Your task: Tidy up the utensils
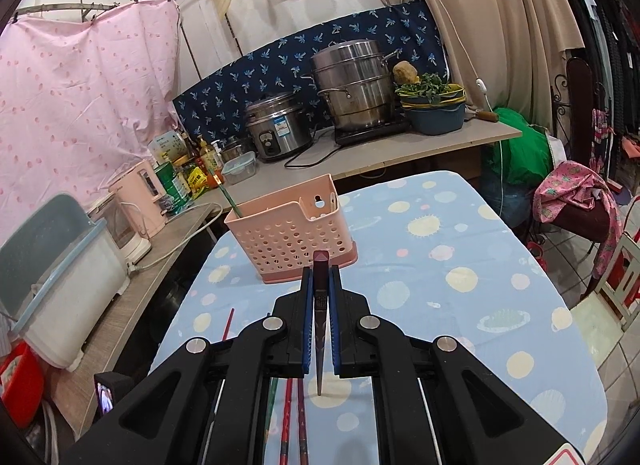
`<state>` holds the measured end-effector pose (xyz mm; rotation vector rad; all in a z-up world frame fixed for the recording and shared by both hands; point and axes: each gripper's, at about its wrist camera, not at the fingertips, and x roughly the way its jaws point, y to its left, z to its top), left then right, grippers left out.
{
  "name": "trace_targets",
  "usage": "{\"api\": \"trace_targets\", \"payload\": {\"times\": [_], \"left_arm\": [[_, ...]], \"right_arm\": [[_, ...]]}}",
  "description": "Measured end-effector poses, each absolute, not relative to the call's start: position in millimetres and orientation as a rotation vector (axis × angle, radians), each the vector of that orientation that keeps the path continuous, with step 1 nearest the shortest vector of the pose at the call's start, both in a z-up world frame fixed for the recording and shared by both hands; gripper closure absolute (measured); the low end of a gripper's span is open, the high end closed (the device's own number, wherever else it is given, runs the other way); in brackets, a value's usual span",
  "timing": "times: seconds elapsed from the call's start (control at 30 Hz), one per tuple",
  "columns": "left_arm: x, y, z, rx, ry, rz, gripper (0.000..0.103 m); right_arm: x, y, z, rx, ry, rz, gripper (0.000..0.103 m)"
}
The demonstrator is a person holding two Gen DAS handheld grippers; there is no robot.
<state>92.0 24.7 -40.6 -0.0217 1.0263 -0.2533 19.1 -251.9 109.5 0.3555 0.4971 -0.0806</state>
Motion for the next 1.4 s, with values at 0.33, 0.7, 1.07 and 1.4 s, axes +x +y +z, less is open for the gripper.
{"api": "trace_targets", "payload": {"times": [0.33,0.7,1.07,1.4], "left_arm": [[92.7,30.2,-32.8,-0.047,1.030,-0.245,0.095],[107.9,40.4,62.4,-0.087,0.845,-0.234,0.096],[155.2,23.6,160.0,-0.094,0.664,-0.272,0.096],[191.3,9.2,237.7,-0.138,0.510,-0.296,0.096]], "right_arm": [[13.8,-253.5,106.4,0.362,0.496,-0.083,0.096],[25.5,-256.8,121.5,0.344,0.476,-0.063,0.096],[62.5,-263.8,148.8,0.333,0.452,-0.022,0.096],[111.0,-283.0,185.7,0.389,0.366,0.019,0.096]]}}
